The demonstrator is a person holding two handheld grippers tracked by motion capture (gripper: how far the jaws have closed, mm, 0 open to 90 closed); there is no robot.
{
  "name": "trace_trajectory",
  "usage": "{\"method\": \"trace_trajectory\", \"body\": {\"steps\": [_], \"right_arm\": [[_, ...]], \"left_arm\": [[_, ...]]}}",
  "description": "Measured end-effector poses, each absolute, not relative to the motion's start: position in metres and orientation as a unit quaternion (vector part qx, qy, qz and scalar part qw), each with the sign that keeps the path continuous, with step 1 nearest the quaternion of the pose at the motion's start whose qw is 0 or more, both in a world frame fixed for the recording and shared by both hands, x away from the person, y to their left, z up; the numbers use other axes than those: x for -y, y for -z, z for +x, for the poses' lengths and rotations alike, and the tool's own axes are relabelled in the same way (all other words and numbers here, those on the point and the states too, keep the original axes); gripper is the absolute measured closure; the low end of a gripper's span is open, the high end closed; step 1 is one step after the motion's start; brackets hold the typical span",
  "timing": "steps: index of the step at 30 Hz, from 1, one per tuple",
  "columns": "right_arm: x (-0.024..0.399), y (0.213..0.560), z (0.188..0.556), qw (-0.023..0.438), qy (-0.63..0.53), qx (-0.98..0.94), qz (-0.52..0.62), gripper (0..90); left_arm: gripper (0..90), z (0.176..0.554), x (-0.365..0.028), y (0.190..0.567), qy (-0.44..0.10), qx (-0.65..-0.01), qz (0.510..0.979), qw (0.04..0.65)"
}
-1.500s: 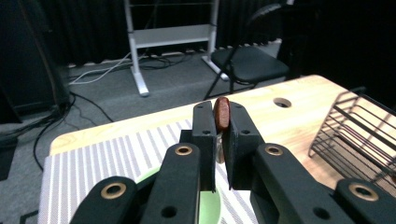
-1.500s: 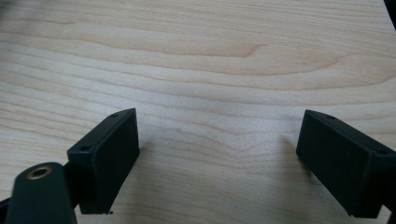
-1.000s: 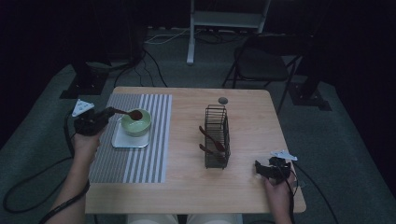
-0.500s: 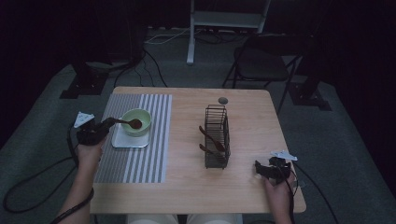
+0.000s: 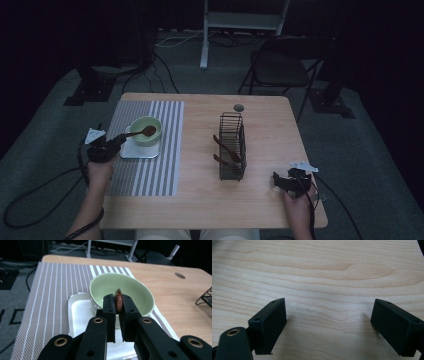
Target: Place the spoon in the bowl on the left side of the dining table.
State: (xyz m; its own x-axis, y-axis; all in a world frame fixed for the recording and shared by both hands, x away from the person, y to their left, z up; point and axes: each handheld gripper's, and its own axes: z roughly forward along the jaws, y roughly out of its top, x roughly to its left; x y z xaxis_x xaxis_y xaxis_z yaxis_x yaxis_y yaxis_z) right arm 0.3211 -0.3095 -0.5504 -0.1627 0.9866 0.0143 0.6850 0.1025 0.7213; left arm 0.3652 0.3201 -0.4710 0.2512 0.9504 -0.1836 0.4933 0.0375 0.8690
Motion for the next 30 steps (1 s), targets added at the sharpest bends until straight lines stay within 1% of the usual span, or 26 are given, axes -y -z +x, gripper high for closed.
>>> {"method": "trace_trajectory", "body": {"steps": [6, 9, 11, 13, 14, 17, 19, 21, 22, 24, 26, 28, 30], "right_arm": [[0.31, 0.55, 0.321, 0.249, -0.303, -0.7, 0.597, 12.5], [0.31, 0.55, 0.321, 0.249, -0.303, -0.7, 0.597, 12.5], [0.31, 0.55, 0.321, 0.249, -0.303, -0.7, 0.597, 12.5], [0.31, 0.55, 0.321, 0.249, -0.303, -0.7, 0.597, 12.4], [0.31, 0.55, 0.321, 0.249, -0.303, -0.7, 0.597, 12.5], [0.31, 0.55, 0.321, 0.249, -0.303, -0.7, 0.597, 12.5], [0.31, 0.55, 0.321, 0.249, -0.303, -0.7, 0.597, 12.5], [0.31, 0.55, 0.321, 0.249, -0.303, -0.7, 0.597, 12.5], [0.31, 0.55, 0.321, 0.249, -0.303, -0.7, 0.597, 12.5], [0.31, 0.55, 0.321, 0.249, -0.303, -0.7, 0.597, 12.5], [0.31, 0.55, 0.321, 0.249, -0.303, -0.7, 0.597, 12.5], [0.31, 0.55, 0.321, 0.249, -0.303, -0.7, 0.597, 12.5], [0.31, 0.55, 0.321, 0.249, -0.303, -0.7, 0.597, 12.4]], "left_arm": [[83.5, 0.363, -0.319, 0.472, -0.252, -0.554, 0.655, 0.448], [83.2, 0.363, -0.321, 0.474, -0.243, -0.556, 0.661, 0.442], [80.2, 0.362, -0.32, 0.476, -0.242, -0.555, 0.665, 0.438], [78.9, 0.361, -0.317, 0.477, -0.253, -0.553, 0.669, 0.426], [75.8, 0.361, -0.316, 0.478, -0.254, -0.552, 0.67, 0.425], [75.0, 0.359, -0.312, 0.478, -0.27, -0.547, 0.674, 0.416], [69.1, 0.358, -0.309, 0.477, -0.28, -0.547, 0.674, 0.41], [65.4, 0.356, -0.307, 0.477, -0.291, -0.543, 0.678, 0.401], [60.8, 0.355, -0.306, 0.478, -0.293, -0.543, 0.679, 0.397], [59.5, 0.353, -0.307, 0.478, -0.304, -0.546, 0.674, 0.395], [55.1, 0.35, -0.308, 0.478, -0.31, -0.551, 0.666, 0.396], [47.9, 0.348, -0.308, 0.479, -0.309, -0.553, 0.664, 0.397], [37.3, 0.345, -0.307, 0.48, -0.315, -0.555, 0.666, 0.386]]}}
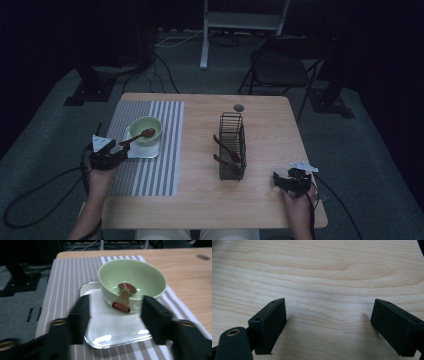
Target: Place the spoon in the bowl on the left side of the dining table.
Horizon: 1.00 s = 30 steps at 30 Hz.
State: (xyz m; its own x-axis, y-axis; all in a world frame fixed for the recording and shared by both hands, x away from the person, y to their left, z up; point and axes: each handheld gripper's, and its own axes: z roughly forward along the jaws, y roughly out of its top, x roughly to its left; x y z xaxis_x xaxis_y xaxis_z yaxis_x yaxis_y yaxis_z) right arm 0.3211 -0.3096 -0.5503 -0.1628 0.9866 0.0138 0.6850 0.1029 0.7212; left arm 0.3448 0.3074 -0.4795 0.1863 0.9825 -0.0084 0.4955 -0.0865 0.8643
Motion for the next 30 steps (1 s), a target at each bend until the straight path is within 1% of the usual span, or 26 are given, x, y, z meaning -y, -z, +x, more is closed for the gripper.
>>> {"method": "trace_trajectory", "body": {"steps": [1, 2, 3, 4, 6, 7, 9, 12, 13, 14, 16, 19, 23, 26, 30], "right_arm": [[0.31, 0.55, 0.321, 0.249, -0.303, -0.7, 0.597, 12.4], [0.31, 0.55, 0.321, 0.249, -0.303, -0.7, 0.597, 12.5], [0.31, 0.55, 0.321, 0.249, -0.303, -0.7, 0.597, 12.5], [0.31, 0.55, 0.321, 0.249, -0.303, -0.7, 0.597, 12.5], [0.31, 0.55, 0.321, 0.249, -0.303, -0.7, 0.597, 12.5], [0.31, 0.55, 0.321, 0.249, -0.303, -0.7, 0.597, 12.5], [0.31, 0.55, 0.321, 0.249, -0.303, -0.7, 0.597, 12.5], [0.31, 0.55, 0.321, 0.249, -0.303, -0.7, 0.597, 12.5], [0.31, 0.55, 0.321, 0.249, -0.303, -0.7, 0.597, 12.5], [0.31, 0.55, 0.321, 0.249, -0.303, -0.7, 0.597, 12.5], [0.31, 0.55, 0.321, 0.249, -0.303, -0.7, 0.597, 12.5], [0.31, 0.55, 0.321, 0.249, -0.303, -0.7, 0.597, 12.5], [0.31, 0.55, 0.321, 0.249, -0.303, -0.7, 0.597, 12.5], [0.31, 0.55, 0.321, 0.249, -0.303, -0.7, 0.597, 12.5], [0.309, 0.55, 0.321, 0.248, -0.303, -0.699, 0.598, 12.5]], "left_arm": [[36.5, 0.344, -0.308, 0.48, -0.313, -0.554, 0.667, 0.387], [30.8, 0.342, -0.308, 0.481, -0.315, -0.561, 0.663, 0.382], [27.7, 0.341, -0.309, 0.481, -0.313, -0.562, 0.661, 0.387], [27.6, 0.339, -0.31, 0.481, -0.312, -0.565, 0.655, 0.392], [16.8, 0.337, -0.312, 0.481, -0.304, -0.57, 0.652, 0.398], [16.8, 0.337, -0.311, 0.482, -0.303, -0.57, 0.654, 0.394], [8.9, 0.336, -0.311, 0.484, -0.288, -0.568, 0.664, 0.391], [8.8, 0.331, -0.311, 0.487, -0.289, -0.565, 0.665, 0.393], [6.9, 0.329, -0.312, 0.488, -0.287, -0.564, 0.666, 0.395], [0.4, 0.329, -0.312, 0.488, -0.287, -0.564, 0.666, 0.395], [0.5, 0.325, -0.314, 0.492, -0.277, -0.567, 0.669, 0.392], [0.4, 0.319, -0.317, 0.497, -0.278, -0.566, 0.669, 0.393], [0.5, 0.307, -0.319, 0.5, -0.305, -0.556, 0.666, 0.393], [0.5, 0.302, -0.321, 0.501, -0.309, -0.554, 0.663, 0.398], [0.5, 0.289, -0.323, 0.504, -0.329, -0.546, 0.661, 0.396]]}}
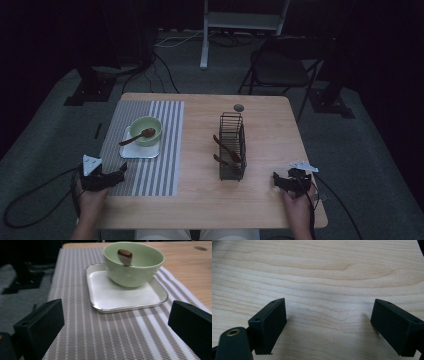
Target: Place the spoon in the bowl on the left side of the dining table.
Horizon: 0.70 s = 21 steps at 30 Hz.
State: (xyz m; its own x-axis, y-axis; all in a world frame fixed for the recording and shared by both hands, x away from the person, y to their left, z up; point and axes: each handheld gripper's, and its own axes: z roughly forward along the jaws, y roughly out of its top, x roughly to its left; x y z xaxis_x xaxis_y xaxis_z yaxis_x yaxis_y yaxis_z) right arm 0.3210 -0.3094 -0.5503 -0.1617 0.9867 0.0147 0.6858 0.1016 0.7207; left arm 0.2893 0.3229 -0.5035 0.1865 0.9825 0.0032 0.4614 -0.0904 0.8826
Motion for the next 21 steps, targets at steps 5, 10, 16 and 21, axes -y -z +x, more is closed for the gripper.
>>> {"method": "trace_trajectory", "body": {"steps": [5, 10, 16, 21], "right_arm": [[0.309, 0.55, 0.321, 0.248, -0.303, -0.699, 0.598, 12.5], [0.309, 0.55, 0.321, 0.248, -0.303, -0.699, 0.598, 12.5], [0.309, 0.55, 0.321, 0.248, -0.303, -0.699, 0.598, 12.5], [0.309, 0.55, 0.321, 0.248, -0.303, -0.699, 0.598, 12.5]], "left_arm": [[0.5, 0.28, -0.324, 0.507, -0.324, -0.545, 0.665, 0.395], [0.5, 0.273, -0.327, 0.512, -0.319, -0.549, 0.665, 0.394], [0.5, 0.261, -0.331, 0.519, -0.312, -0.552, 0.664, 0.397], [0.6, 0.251, -0.336, 0.523, -0.309, -0.556, 0.657, 0.405]]}}
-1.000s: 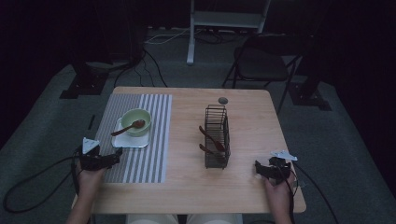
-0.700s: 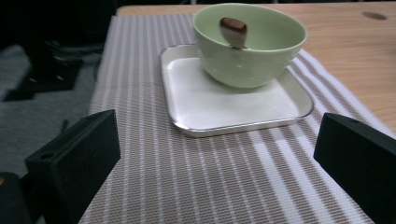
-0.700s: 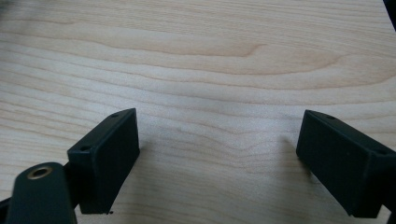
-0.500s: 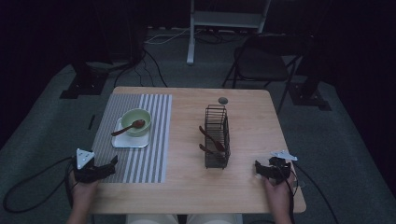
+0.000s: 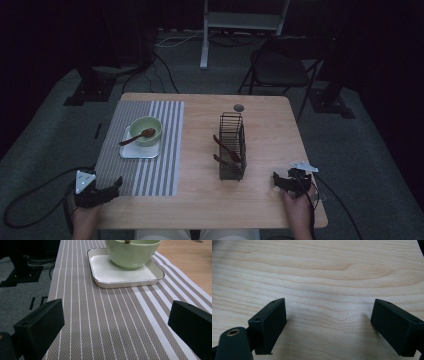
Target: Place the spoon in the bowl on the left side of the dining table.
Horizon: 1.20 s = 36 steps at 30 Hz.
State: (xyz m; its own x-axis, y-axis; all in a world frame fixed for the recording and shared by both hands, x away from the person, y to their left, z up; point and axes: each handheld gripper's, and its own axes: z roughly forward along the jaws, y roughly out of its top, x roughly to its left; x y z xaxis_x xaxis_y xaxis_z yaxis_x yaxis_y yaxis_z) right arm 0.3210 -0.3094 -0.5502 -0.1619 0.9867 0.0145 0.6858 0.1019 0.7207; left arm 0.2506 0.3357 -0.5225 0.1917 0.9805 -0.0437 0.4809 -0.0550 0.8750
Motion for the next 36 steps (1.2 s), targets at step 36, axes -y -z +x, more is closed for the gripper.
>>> {"method": "trace_trajectory", "body": {"steps": [36], "right_arm": [[0.309, 0.55, 0.321, 0.248, -0.303, -0.699, 0.599, 12.5]], "left_arm": [[0.6, 0.179, -0.379, 0.532, -0.35, -0.569, 0.635, 0.389]]}}
